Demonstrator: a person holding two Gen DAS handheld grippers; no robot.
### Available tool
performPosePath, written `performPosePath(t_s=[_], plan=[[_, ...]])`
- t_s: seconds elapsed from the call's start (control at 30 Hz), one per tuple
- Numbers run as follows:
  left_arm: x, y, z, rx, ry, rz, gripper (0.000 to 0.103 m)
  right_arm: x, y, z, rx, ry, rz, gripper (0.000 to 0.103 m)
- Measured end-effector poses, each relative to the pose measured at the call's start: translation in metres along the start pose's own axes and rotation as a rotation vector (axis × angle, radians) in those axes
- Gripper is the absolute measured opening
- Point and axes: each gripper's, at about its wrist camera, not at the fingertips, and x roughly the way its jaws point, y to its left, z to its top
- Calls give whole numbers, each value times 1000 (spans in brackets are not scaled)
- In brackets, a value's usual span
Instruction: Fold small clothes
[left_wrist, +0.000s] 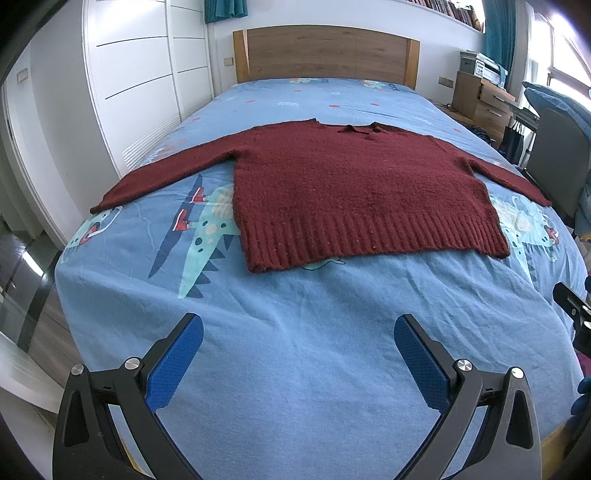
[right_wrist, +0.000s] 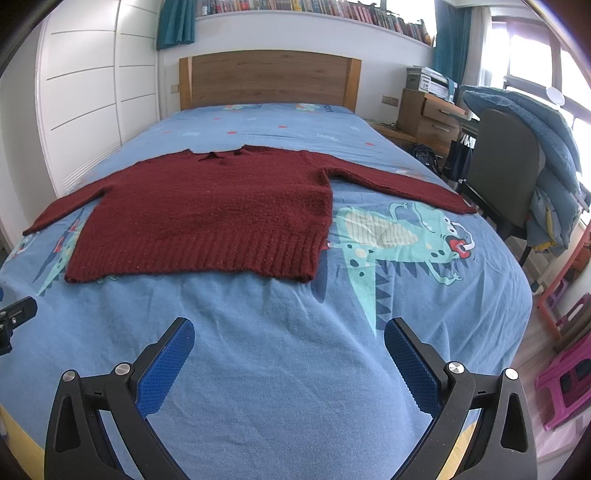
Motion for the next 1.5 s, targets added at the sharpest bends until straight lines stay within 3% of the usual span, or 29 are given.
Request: performPosePath(t_s=[0.7, 1.17, 1.5], plan=[[-16, 6, 7, -22, -48, -31, 102, -1, -1, 5, 12, 7, 2, 103], [3, 8, 17, 24, 68, -59, 102, 15, 1, 15, 19, 60, 15, 103], [18, 15, 30, 5, 99, -63, 102, 37, 3, 23, 5, 113, 31, 103]])
